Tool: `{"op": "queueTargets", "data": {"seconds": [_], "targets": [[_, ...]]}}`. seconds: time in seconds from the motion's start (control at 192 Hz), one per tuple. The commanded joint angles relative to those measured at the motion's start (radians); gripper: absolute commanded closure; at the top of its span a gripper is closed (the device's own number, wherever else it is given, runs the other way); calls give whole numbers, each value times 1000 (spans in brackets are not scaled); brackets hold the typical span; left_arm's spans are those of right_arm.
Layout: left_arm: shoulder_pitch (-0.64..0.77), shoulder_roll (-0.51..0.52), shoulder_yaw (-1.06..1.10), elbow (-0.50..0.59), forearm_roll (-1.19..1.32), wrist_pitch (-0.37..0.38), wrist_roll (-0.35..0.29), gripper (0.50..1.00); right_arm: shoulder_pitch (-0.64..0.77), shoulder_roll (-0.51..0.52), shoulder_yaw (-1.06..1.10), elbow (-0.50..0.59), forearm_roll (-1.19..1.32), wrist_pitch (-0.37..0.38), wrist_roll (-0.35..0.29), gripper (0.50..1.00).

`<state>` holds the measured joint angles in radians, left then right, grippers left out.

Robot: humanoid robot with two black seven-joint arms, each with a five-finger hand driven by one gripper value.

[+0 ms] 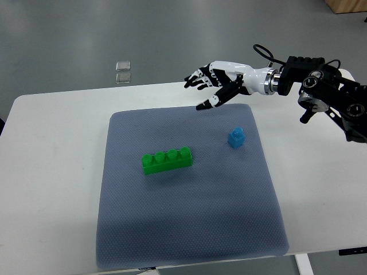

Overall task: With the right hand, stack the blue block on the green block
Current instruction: 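Move the right hand from rest toward the small blue block, then close the right hand's fingers around the small blue block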

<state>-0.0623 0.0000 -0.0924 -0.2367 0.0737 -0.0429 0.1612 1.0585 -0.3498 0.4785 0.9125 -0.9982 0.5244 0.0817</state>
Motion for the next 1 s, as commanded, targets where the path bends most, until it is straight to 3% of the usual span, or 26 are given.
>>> {"op": "queueTargets", "data": {"seconds": [0.0,0.214,0.501,0.997], "targets": [[-1,0,0,-12,0,0,0,500,103,-74,-182,78,-138,31,-19,581],[-1,0,2,-19,0,0,0,500,141,-101,-284,101,-161,32,-39,579],[-2,0,0,-18,0,0,0,500,100,-75,-287,78,-180,-81,-68,581],[-2,0,-1,-16,0,0,1,500,24,-61,-299,45,-257,-155,-57,589]]}}
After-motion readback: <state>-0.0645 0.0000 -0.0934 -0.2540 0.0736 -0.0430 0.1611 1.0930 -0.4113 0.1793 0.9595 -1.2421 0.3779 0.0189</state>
